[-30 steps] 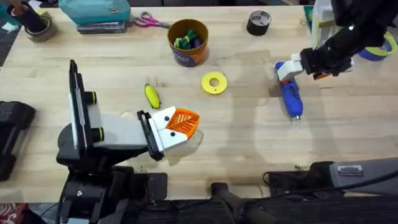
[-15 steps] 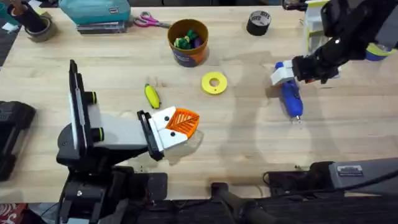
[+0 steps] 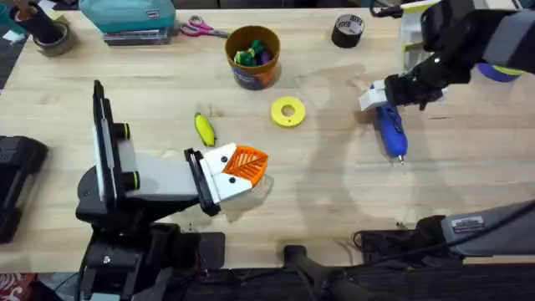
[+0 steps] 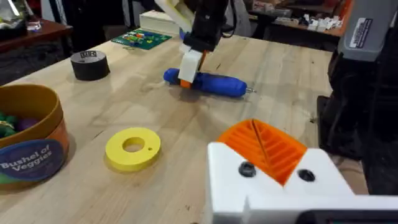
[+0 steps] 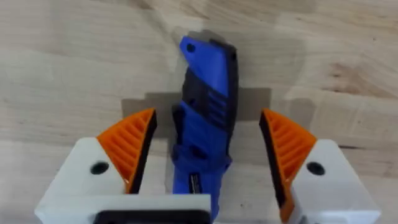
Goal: Pick up the gripper from the table and insert it into the empty holder that is missing its gripper. Then pick up a screw, insert it into the mounting hole, and use the screwdriver to tighten it. Finally, clean up the table by picking up the vegetable and placing it into the bucket.
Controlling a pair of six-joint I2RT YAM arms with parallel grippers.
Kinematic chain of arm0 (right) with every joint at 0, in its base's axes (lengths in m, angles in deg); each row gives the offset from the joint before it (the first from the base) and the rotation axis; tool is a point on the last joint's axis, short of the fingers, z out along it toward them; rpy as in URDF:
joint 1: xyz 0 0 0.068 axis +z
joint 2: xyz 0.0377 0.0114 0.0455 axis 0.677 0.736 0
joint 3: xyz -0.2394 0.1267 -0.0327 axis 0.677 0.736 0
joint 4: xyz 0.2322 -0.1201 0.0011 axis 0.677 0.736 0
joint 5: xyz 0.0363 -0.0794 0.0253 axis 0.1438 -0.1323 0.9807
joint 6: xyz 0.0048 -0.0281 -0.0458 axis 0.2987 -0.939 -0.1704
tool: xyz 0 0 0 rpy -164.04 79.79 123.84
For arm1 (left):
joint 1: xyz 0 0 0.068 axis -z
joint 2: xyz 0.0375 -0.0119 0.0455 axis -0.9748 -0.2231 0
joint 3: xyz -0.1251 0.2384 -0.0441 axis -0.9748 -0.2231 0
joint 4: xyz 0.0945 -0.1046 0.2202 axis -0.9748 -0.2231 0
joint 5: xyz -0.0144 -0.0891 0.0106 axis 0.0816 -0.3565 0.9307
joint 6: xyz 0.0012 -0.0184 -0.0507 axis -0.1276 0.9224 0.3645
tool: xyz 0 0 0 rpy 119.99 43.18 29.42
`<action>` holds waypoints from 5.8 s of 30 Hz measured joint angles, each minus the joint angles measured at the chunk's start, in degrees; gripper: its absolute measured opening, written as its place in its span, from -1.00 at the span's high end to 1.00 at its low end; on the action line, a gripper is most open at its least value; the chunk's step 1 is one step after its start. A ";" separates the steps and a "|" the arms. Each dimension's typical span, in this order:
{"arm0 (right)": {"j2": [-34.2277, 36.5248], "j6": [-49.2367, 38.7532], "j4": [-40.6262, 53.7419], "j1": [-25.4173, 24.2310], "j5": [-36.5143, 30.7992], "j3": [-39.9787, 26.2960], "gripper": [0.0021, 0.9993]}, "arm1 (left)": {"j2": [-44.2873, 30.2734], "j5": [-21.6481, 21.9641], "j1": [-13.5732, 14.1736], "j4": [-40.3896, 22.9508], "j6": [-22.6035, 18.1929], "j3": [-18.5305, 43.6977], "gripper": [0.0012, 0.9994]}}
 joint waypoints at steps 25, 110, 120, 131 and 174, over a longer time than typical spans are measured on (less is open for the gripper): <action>4.23 -0.96 -0.61 0.17 0.24 -0.42 -0.58 | 0.00 0.00 0.00 0.00 0.00 0.00 0.99; -13.41 12.07 -45.94 38.58 55.71 -30.58 0.96 | 0.00 -0.02 0.00 -0.01 0.00 0.00 0.99; -13.40 13.84 -47.28 39.87 56.66 -29.76 0.96 | 0.00 -0.02 0.00 -0.01 0.00 0.00 0.99; -13.39 16.72 -56.56 40.80 58.19 -21.22 0.96 | 0.00 -0.02 0.00 -0.01 0.00 0.00 0.99; -13.89 21.26 -80.31 43.41 60.09 -2.60 0.96 | 0.00 -0.02 0.00 -0.01 0.00 0.00 0.99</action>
